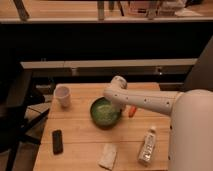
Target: Drag the ceramic bowl in a circle
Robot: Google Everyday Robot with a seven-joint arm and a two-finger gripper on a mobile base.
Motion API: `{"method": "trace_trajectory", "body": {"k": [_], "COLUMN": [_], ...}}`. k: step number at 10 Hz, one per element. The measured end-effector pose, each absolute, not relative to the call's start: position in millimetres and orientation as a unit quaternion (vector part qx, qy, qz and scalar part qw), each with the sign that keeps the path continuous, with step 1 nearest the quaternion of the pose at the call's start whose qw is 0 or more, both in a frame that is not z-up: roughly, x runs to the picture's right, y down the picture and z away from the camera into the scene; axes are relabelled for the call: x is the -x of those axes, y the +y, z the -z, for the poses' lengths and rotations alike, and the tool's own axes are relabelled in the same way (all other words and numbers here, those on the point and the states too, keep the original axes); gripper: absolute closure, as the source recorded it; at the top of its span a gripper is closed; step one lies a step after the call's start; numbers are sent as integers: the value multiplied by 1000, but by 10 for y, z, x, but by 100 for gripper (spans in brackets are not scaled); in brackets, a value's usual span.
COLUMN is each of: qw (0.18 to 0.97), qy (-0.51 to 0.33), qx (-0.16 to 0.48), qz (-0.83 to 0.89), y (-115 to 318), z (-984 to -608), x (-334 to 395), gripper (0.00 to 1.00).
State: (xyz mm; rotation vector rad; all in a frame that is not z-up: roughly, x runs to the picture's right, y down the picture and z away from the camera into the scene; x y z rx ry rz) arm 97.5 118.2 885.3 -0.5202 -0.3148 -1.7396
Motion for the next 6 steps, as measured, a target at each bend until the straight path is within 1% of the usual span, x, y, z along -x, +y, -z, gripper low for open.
{"method": "trace_trajectory", "body": {"k": [6], "qw": [574], "qy": [-144], "qx": [217], "qz": [776], "y": [1159], "z": [-8867], "x": [-981], "gripper": [99]}}
